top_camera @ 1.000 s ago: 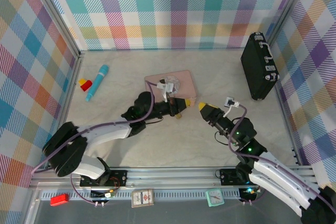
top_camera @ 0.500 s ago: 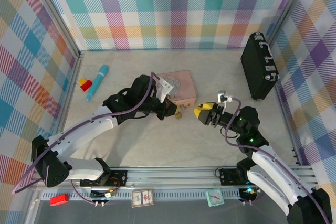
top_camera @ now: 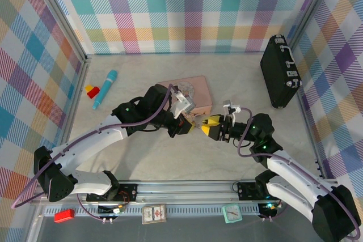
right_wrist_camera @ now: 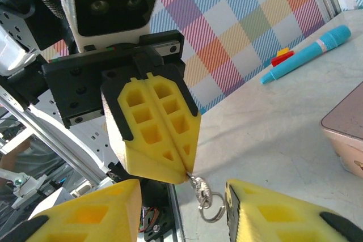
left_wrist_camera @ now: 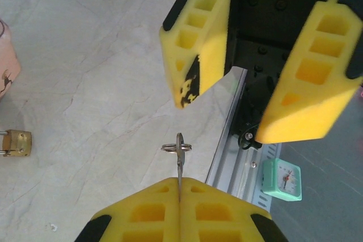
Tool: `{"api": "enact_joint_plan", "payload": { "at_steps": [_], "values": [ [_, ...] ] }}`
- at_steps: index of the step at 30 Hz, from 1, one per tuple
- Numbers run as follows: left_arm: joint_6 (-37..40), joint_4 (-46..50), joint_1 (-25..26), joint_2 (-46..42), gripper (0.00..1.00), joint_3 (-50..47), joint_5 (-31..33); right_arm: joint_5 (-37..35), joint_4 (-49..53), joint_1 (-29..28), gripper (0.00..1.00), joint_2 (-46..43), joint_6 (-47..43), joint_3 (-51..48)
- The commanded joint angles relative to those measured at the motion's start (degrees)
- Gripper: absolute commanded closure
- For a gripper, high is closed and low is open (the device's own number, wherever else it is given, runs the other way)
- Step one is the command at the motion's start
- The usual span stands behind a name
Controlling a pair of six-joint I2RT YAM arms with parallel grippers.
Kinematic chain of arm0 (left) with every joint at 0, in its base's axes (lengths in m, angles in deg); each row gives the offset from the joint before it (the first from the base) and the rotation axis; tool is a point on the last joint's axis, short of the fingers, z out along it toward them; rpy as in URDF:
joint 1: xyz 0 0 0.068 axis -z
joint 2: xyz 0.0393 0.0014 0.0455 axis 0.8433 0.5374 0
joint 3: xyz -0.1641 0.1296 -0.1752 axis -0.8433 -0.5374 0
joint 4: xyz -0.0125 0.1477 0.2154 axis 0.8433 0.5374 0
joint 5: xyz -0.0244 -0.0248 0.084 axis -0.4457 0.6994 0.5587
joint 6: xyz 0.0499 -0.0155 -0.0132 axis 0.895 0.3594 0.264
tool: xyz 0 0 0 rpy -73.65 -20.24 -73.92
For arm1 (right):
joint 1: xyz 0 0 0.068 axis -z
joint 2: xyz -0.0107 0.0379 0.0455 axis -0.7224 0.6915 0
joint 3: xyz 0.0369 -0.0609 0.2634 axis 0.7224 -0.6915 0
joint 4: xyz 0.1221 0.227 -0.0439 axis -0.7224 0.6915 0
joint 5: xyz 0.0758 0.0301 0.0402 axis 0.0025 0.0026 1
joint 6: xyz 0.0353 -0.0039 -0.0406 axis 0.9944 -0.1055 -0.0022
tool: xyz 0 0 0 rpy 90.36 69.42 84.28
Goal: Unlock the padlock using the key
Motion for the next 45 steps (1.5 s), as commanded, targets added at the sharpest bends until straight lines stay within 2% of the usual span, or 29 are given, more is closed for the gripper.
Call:
{"api": "enact_joint_plan", "payload": {
  "at_steps": [1,26,38,45],
  "values": [
    [1.3,0.3,0.8,-0.9,1.00,1.6,-2.6,1.7,-3.0,-0.8,0.59,1.0,-1.8,2.1],
    [1.9,-0.2,1.4,-1.3,1.00,1.9,-1.9,3.7,-2.4,-2.9,0.74,3.7,-4.7,1.6],
    [2.3,0.4,1.3,-1.7,1.00,1.5,-0.6,2.3,-0.2,-3.0,0.93,2.1,-5.7,1.3],
    [2.2,0.3,1.3,-2.0,1.00,1.4,1.4,1.0,4.8,-3.1,1.00,1.8,-6.7,1.9]
  ]
}}
